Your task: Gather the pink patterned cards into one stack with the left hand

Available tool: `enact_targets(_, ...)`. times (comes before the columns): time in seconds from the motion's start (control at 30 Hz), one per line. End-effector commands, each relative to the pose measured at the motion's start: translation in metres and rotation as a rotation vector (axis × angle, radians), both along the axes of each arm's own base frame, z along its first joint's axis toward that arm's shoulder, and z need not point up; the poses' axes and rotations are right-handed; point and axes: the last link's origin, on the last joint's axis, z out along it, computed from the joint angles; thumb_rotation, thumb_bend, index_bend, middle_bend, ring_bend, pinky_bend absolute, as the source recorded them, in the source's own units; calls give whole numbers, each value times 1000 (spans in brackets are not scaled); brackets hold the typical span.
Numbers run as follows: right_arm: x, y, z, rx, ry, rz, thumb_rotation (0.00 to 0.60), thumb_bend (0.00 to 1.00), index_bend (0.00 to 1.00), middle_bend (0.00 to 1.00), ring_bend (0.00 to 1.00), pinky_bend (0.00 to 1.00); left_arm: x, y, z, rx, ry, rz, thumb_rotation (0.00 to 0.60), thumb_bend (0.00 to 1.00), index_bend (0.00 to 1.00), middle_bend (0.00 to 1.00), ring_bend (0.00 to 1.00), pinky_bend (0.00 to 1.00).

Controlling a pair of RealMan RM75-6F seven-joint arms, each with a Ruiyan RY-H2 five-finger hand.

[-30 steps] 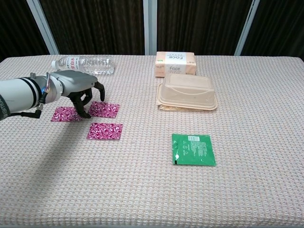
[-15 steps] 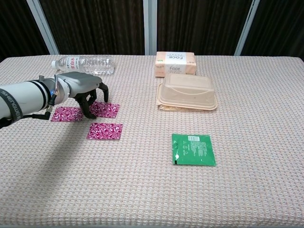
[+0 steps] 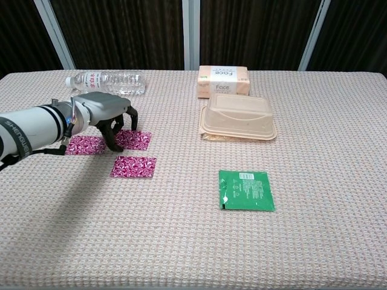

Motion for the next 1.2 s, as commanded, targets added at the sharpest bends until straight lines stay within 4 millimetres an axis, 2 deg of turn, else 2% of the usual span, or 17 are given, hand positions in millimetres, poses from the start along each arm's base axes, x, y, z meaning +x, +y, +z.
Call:
enact_targets(0.03,0,0,1,-2,0,1,458,22,166,145,87,62,2,0,5,12,-10,0,600,251,456,852,838,939)
enact_targets(0.3,1,-2,-1,3,-3,8,473,19,166,148,88,62,14,-9,24,27,-18,2,600,251,452,850,838,939)
enact_targets(0.6,4,-5,-3,14,-3,18,466,23,167,149,87,62,22,-41,33,-24,-17,50,600,252,451,844,838,939)
enact_targets(0.93,5,-5,-5,22,-7,21,473,19,166,150,88,62,26,-67,23,-50,-12,105,600,251,451,842,838,939)
enact_targets(1.2,4,-5,-5,23,-7,16,464,22,166,150,89,62,31,-71,12,-54,-31,146,600,252,450,842,838,939)
